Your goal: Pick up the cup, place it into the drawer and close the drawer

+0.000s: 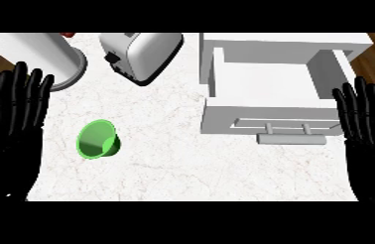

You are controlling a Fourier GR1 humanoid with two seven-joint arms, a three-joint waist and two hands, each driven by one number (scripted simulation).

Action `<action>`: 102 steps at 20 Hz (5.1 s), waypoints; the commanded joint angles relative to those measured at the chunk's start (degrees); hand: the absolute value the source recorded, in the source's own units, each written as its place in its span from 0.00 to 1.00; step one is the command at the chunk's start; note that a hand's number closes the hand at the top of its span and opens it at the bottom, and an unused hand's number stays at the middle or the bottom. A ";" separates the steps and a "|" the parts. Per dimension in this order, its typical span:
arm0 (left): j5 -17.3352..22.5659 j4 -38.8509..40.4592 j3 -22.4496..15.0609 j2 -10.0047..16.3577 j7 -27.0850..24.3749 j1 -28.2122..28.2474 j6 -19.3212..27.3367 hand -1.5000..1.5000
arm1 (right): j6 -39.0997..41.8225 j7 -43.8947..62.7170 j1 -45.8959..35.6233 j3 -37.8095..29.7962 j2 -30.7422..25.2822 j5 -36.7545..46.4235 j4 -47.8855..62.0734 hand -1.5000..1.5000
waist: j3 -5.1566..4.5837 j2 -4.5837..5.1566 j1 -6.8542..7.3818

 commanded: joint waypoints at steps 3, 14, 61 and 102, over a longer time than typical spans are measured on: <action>10.97 -1.57 0.95 3.86 0.96 1.28 -9.76 0.00 | -0.32 3.08 -3.79 1.12 0.03 0.54 -1.61 0.00 | 1.57 -0.75 0.04; 32.43 19.24 11.32 9.72 2.98 0.89 -23.63 0.00 | 6.29 8.01 -10.39 0.60 -2.84 -5.95 5.86 0.00 | 1.59 -0.62 -0.29; -4.67 106.94 12.29 9.98 -58.40 -22.76 -22.17 0.00 | 12.04 6.51 -16.39 -6.73 -6.82 -10.45 12.16 0.00 | 1.42 -0.27 -1.91; 2.40 92.71 16.89 1.68 -60.60 -32.28 -12.62 1.00 | 10.98 8.97 -18.42 -8.21 -8.25 -9.44 12.17 0.00 | 1.61 -0.83 -0.44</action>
